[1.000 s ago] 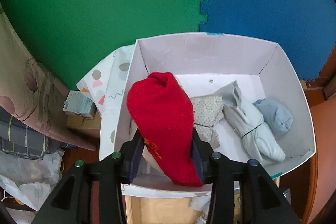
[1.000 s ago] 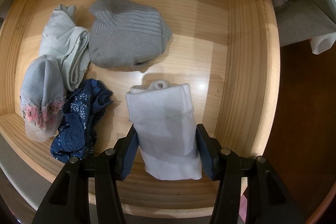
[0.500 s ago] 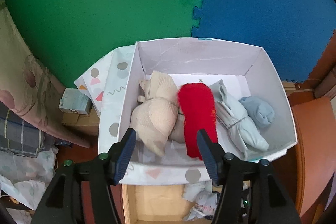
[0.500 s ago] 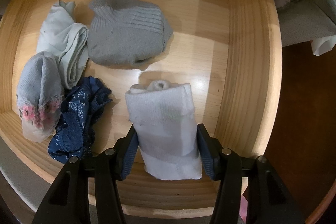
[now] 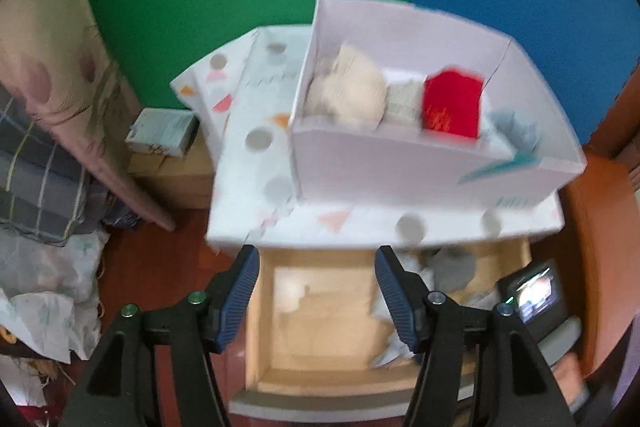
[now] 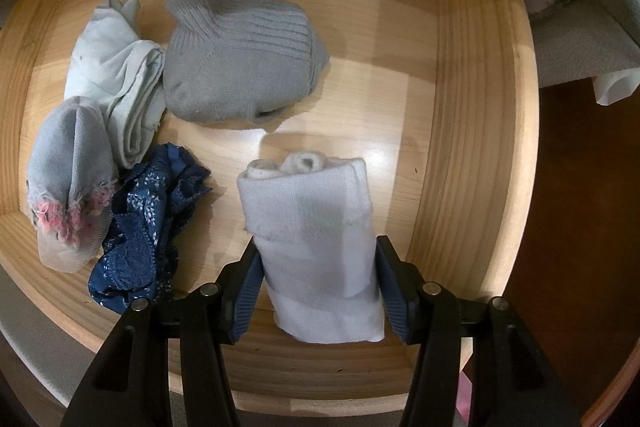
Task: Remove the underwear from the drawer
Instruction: 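Withdraw the empty left tool back over the open drawer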
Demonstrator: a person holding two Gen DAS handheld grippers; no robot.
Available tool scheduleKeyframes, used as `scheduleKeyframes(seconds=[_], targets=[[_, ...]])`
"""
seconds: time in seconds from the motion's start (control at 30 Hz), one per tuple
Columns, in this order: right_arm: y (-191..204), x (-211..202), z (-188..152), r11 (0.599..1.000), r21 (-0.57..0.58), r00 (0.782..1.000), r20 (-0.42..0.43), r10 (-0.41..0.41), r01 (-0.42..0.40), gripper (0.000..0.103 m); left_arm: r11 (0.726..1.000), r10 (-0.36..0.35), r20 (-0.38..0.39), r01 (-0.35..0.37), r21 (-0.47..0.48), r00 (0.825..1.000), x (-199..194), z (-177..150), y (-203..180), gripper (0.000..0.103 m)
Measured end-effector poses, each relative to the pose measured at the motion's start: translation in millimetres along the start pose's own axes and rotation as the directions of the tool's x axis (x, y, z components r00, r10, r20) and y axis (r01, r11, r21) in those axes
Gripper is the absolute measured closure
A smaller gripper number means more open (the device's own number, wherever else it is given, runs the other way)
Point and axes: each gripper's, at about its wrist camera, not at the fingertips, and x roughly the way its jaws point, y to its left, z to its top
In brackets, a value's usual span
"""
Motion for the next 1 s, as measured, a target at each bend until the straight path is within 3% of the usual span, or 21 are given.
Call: scheduleKeyframes(seconds=[0.37, 0.83, 1.0], targets=[[5, 5, 1, 1.000, -0.006, 1.000, -0.005, -0.014, 0.014, 0.052, 0.998, 0.024, -0.137, -0.032, -0.056, 0.990, 78, -88, 2, 0.041], [6, 5, 0, 1.000, -0.004, 1.000, -0.002, -0.010, 0.010, 0.052, 0.996, 0.054, -0.117, -0.061, -0.058, 0.992, 111, -111, -5, 0.041], [5, 5, -1, 1.000, -0.006, 1.000, 0.002, -0.012, 0.012, 0.054, 0.996, 0.014, -0.117, -0.024, -0.082, 0.993, 113, -113, 1, 0.041]])
